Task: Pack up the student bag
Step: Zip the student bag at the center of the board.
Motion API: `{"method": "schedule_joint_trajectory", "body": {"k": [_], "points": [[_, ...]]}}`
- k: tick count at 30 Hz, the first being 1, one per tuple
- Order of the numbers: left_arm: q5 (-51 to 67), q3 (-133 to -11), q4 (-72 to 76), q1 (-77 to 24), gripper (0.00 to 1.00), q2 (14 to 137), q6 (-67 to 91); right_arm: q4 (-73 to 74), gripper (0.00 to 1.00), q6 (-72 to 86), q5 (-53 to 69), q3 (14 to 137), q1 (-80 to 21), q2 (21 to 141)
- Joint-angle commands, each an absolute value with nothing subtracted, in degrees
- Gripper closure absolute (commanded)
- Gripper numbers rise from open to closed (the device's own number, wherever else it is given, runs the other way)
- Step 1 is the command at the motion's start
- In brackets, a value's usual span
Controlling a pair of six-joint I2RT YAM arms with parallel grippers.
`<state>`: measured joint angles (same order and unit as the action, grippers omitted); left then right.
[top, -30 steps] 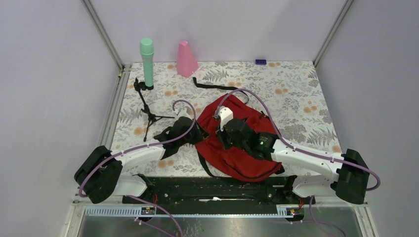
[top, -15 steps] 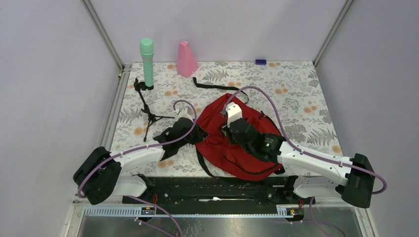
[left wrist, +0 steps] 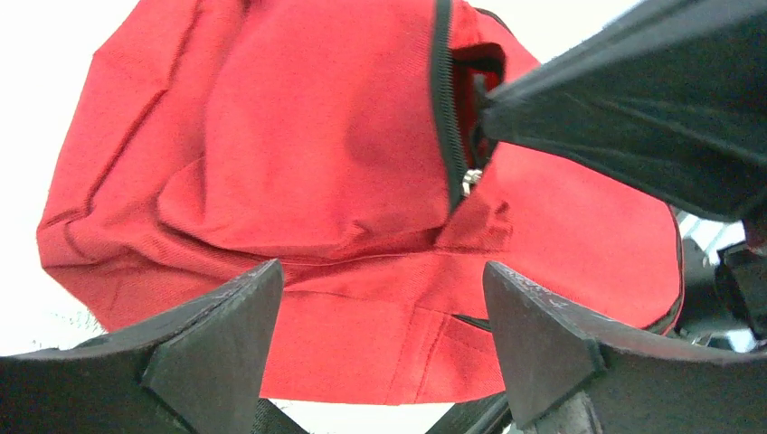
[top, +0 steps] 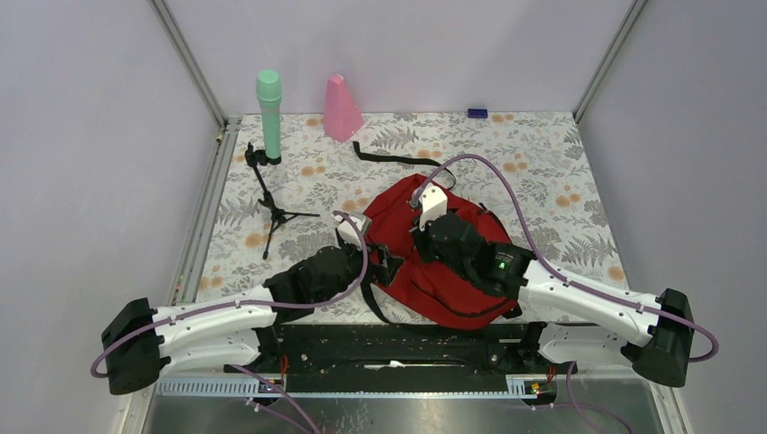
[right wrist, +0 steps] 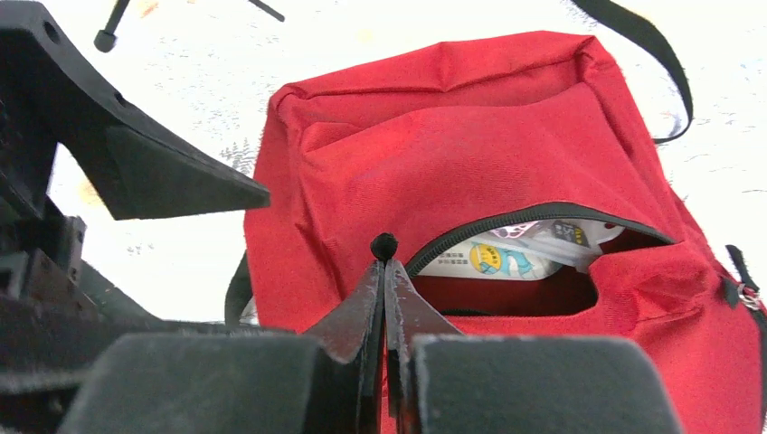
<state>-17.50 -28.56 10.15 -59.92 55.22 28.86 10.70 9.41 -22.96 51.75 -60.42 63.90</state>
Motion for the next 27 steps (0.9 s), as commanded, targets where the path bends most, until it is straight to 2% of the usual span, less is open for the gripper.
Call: {"method": "schedule_joint_trajectory", "body": {"k": [1, 8, 18, 19, 20, 21, 22, 24, 27], "points": [[-20.3, -28.6, 18.7, -64.6, 0.16, 57.3, 19.0, 6.6, 1.0, 13.4, -20.1, 54.5, -60.5, 61.5], [-31.4, -30.5, 26.9, -71.1, 0.15, 65.8, 16.0, 6.5, 1.0, 14.9, -18.7, 55.5, -60.5, 61.6], [-35.8, -28.8, 37.9, -73.1, 0.14, 71.7, 20.1, 6.9, 1.0, 15.5, -18.8, 55.5, -60.5, 62.0], [-35.5, -29.0, 38.7, -73.1, 0.17, 72.6, 19.5, 6.9, 1.0, 15.6, -18.8, 55.5, -60.5, 62.0], [-35.2, -29.3, 39.2, -73.1, 0.25, 73.4, 18.7, 6.9, 1.0, 15.7, -18.9, 55.6, -60.5, 62.1], [-35.1, -29.5, 39.7, -73.2, 0.4, 74.0, 18.2, 6.9, 1.0, 15.7, -19.0, 55.7, -60.5, 62.2], [-35.1, -29.6, 40.1, -73.2, 0.49, 74.4, 17.8, 6.9, 1.0, 15.8, -19.2, 55.6, -60.4, 62.3], [-35.0, -29.4, 41.3, -73.3, 0.55, 74.7, 17.3, 7.0, 1.0, 15.9, -19.4, 55.5, -60.5, 62.5], [-35.4, -29.4, 40.7, -73.6, 0.72, 75.0, 17.3, 7.7, 1.0, 16.1, -20.8, 55.6, -60.5, 63.0]]}}
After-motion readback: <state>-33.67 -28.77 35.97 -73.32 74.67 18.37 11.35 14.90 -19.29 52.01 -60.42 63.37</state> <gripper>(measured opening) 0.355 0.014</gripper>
